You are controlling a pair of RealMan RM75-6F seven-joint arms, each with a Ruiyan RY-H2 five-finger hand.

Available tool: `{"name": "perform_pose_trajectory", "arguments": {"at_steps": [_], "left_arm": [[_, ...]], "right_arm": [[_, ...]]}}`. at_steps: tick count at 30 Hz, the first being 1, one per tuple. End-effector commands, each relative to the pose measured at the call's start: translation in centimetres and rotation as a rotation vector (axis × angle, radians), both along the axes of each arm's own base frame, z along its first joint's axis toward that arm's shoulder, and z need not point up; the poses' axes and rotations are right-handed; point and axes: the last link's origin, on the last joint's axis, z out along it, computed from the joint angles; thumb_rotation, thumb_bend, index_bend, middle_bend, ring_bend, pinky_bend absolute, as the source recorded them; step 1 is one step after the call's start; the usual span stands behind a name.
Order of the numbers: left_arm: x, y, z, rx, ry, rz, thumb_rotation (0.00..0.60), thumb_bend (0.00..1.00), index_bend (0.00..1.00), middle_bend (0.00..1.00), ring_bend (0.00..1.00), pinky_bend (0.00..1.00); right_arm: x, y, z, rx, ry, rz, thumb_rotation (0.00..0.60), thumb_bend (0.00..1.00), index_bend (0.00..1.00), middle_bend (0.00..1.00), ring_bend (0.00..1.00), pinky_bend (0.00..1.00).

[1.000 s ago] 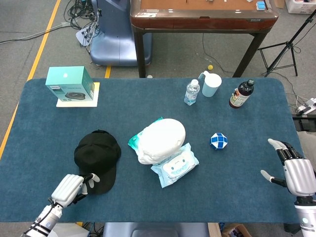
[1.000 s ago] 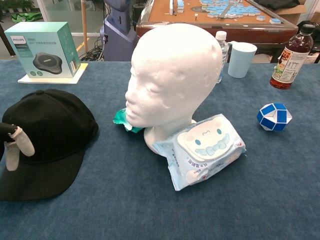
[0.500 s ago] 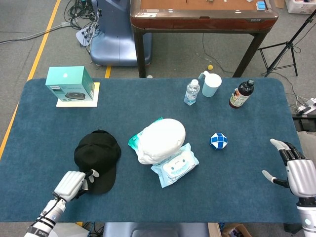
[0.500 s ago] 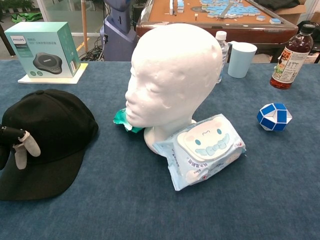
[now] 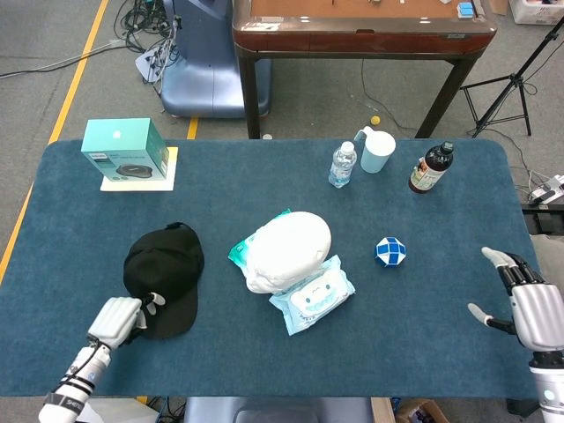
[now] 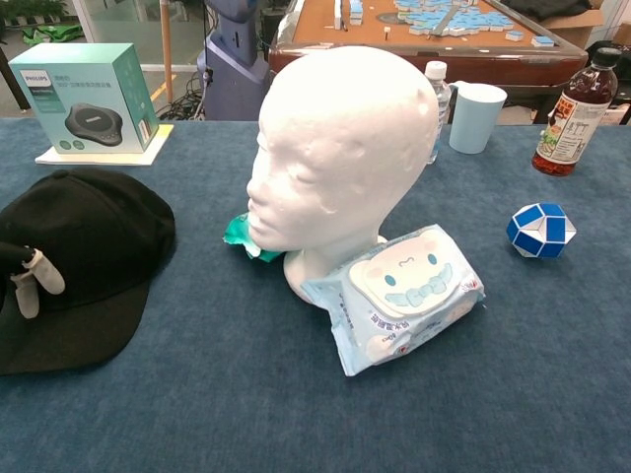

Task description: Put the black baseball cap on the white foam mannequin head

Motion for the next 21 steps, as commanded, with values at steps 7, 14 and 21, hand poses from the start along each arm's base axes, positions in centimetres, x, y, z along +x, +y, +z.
{"name": "perform_pose_trajectory", "arguments": {"at_steps": [7,14,21], "left_arm": [[-1.6,1.5,1.2,0.077,0.050,0.011,0.600,0.98,0.30,0.40,0.45,0.62],[-1.8,0.5,2.0,0.097,0.068,0.008,0.600,0.92,0.29,0.36,0.43,0.62],[-1.2,-0.9,2.2,0.142,0.101,-0.048,0.600,0.46,0.30,0.37,0.43,0.62]], "right_arm": [[0.0,0.0,-0.1,0.003,0.001,0.000,0.600,0.00,0.16,0.23,0.18,0.42],[0.0,0.0,-0.1,0.002,-0.001,-0.002,0.600,0.00,0.16,0.23,0.18,0.42],[0.1,0.0,0.0,-0.001,-0.002,-0.001,0.600,0.00,0.16,0.23,0.18,0.42]]}}
